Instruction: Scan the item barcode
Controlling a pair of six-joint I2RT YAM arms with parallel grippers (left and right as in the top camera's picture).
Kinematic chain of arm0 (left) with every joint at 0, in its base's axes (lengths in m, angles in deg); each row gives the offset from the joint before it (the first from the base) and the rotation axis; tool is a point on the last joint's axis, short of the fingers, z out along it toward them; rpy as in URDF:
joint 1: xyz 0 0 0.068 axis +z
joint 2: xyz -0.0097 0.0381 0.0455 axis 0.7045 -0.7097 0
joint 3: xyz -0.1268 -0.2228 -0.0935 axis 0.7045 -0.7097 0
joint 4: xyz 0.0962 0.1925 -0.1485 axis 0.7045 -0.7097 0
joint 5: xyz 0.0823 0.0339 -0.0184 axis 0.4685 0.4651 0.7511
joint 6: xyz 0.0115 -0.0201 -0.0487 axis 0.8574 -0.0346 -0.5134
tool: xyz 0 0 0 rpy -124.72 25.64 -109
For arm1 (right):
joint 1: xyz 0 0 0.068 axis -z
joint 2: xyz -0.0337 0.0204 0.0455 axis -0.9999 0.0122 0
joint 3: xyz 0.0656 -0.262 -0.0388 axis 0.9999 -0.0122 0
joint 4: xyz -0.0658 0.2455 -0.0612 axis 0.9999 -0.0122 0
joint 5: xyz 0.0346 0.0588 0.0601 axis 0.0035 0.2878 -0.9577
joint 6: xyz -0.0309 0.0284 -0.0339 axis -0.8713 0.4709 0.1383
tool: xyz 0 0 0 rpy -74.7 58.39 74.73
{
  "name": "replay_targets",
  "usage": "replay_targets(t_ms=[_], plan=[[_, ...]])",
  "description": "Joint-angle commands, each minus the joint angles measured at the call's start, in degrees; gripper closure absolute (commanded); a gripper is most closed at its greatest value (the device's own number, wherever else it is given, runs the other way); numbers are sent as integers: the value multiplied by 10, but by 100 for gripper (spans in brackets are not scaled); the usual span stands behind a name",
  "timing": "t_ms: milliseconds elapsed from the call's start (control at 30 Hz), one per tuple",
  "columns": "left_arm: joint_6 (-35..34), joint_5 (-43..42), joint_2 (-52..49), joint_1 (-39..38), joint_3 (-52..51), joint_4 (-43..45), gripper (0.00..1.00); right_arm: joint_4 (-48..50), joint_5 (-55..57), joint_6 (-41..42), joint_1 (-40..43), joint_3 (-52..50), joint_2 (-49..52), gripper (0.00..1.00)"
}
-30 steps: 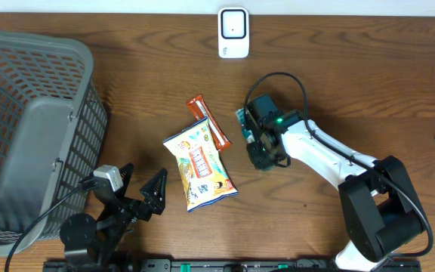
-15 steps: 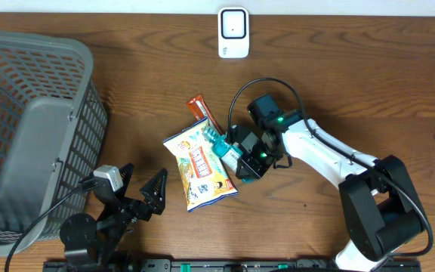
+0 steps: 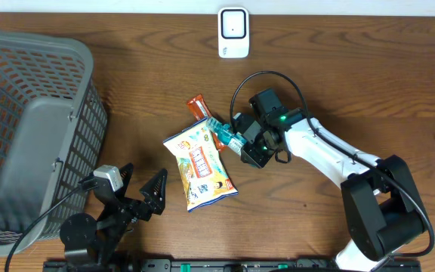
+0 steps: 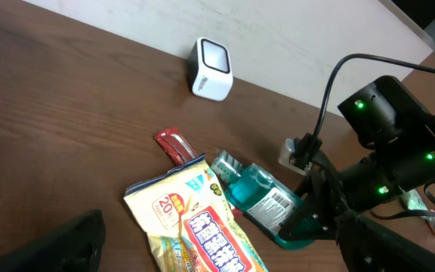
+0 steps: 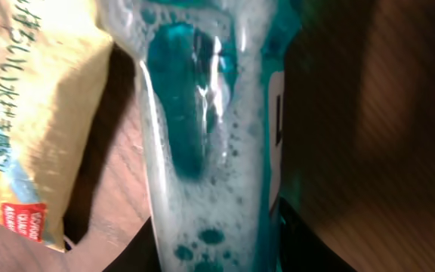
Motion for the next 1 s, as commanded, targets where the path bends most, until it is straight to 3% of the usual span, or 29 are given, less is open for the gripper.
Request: replay_targets(t_ms=[0, 133, 267, 400, 633, 967], plan=[[1, -3, 3, 2, 0, 1, 2, -6, 17, 9, -8, 8, -21, 91], [1, -3, 3, 2, 0, 1, 2, -18, 67, 25, -8, 7, -15, 98], [1, -3, 3, 2, 0, 1, 2, -15, 104, 44, -8, -2, -15, 97], [1, -3, 3, 2, 0, 1, 2, -15, 103, 51, -8, -5, -15, 75], [1, -3, 3, 2, 0, 1, 2, -7, 95, 58, -11, -4, -15, 54], [1, -3, 3, 2, 0, 1, 2, -10, 77, 66, -11, 10, -16, 46]])
